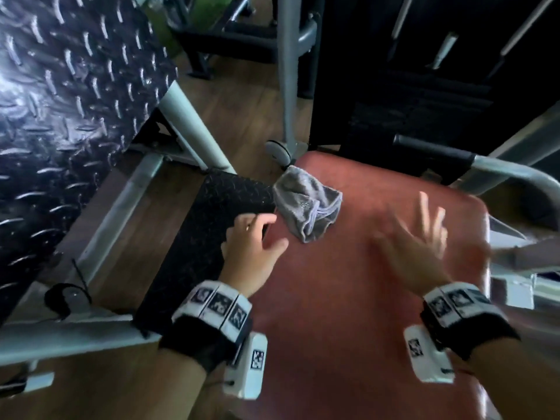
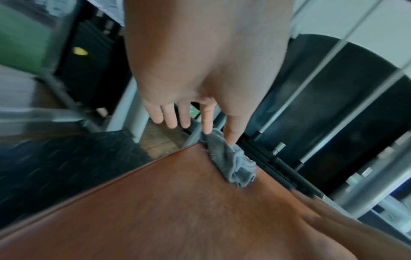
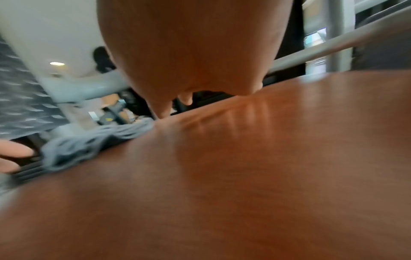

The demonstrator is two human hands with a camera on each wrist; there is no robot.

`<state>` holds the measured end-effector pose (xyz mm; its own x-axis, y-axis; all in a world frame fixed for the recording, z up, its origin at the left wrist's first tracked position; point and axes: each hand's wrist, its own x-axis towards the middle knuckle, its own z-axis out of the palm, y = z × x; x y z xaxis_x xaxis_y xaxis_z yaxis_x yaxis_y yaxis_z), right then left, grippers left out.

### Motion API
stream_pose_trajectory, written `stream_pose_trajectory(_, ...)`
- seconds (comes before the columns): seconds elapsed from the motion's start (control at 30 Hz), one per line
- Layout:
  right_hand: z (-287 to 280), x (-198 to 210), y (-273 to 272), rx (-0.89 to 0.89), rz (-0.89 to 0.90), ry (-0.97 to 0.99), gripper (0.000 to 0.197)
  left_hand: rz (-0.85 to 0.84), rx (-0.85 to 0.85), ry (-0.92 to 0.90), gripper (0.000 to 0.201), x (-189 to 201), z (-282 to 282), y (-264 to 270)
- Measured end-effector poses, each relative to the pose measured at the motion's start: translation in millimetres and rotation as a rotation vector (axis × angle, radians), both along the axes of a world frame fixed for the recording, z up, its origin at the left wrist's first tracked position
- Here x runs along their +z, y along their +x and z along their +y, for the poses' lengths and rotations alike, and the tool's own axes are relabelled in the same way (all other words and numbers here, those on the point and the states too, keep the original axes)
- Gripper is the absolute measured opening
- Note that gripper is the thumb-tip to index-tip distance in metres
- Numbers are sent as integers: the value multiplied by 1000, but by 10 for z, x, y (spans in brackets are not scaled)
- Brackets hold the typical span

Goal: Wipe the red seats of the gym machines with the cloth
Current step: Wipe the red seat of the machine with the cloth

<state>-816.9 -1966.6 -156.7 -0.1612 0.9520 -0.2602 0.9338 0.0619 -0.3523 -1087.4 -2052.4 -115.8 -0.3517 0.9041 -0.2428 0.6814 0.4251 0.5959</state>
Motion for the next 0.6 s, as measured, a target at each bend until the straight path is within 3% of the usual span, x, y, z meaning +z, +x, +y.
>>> stream_pose_trajectory(0.07,-43,-46,432,-179,-56,-63,65,82,-117,103,56,-10,283,57)
stream_pose_trajectory(0.13,-91,-41,724,-312,-17,-106,68,173,-328,96,68,-49,540,148)
stream_pose_trajectory(0.27,-152,-54,863,-352,91,-210,72,447,-670,-181,71,-212,886,264)
stream_pose_trajectory(0.33,-149,-80,842,-364,89,-207,73,614,-814,-212,69,-363,978,255)
stream_pose_trajectory(0.37,-151,-88,822,-371,83,-200,74,674,-870,-219,79,-423,1007,240)
stream_pose_trajectory(0.4,-149,-89,806,-376,81,-192,74,699,-884,-219,86,-458,1039,233)
stream_pose_trajectory(0.5,-128,-64,800,-382,74,-218,75,633,-684,-167,69,-480,1171,271)
stream_pose_trajectory(0.6,-111,-60,799,-373,67,-252,75,649,-588,-156,66,-483,1320,301)
